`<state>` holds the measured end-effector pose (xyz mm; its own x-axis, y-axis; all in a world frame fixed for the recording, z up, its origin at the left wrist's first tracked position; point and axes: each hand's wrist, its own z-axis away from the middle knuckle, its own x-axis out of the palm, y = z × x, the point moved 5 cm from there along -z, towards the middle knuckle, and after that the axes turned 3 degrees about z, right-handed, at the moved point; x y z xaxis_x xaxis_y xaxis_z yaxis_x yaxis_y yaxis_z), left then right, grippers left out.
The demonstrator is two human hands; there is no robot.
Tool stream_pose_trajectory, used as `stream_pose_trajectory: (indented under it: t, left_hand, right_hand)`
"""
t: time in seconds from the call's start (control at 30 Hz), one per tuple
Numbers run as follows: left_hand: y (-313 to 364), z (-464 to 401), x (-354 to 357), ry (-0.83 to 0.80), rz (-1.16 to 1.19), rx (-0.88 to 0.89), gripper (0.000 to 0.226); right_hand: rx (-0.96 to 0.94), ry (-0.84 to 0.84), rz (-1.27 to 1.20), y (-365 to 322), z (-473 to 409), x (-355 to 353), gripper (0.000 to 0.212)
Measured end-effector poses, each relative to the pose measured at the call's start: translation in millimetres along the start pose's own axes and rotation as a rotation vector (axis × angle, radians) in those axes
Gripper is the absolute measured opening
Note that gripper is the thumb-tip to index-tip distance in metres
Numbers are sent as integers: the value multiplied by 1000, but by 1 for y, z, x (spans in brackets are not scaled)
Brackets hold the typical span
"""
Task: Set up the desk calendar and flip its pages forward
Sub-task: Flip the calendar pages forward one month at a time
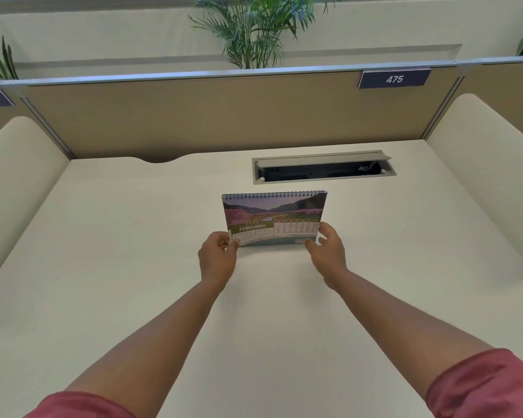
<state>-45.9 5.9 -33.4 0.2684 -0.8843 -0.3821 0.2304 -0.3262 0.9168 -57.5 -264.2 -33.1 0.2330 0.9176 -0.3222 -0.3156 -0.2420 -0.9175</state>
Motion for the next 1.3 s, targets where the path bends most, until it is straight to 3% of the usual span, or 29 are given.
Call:
stream_pose_trajectory:
  t: [0.17, 0.27, 0.47, 0.67, 0.77, 0.9, 1.07, 1.3]
  left_hand:
    - [-5, -5, -7, 27, 51, -54, 21]
    - [-7, -7, -8, 18, 57, -63, 21]
    - [-1, -5, -10, 12, 34, -37, 20]
    - [-3, -3, -9, -17, 64, -8, 23]
    - [2, -3, -9, -34, 127, -3, 32]
    - [14, -6, -12, -48, 206, 24, 27]
    - [17, -14, -16, -27, 244, -4, 23]
    - [15, -16, -14, -58, 215, 12, 13]
  right_hand:
    - [13, 153, 16, 2, 1, -12, 16]
    - [-4, 161, 14, 6, -1, -15, 27]
    - [-31, 116, 57, 9, -3, -13, 29]
    - [-88, 152, 17, 1, 2, -17, 15]
    - [-94, 160, -39, -4, 2, -18, 26]
    - [-40, 81, -158, -8, -6, -19, 39]
    - [-19, -39, -224, -17, -17, -23, 25]
    - [-5, -90, -245, -17, -22, -26, 26]
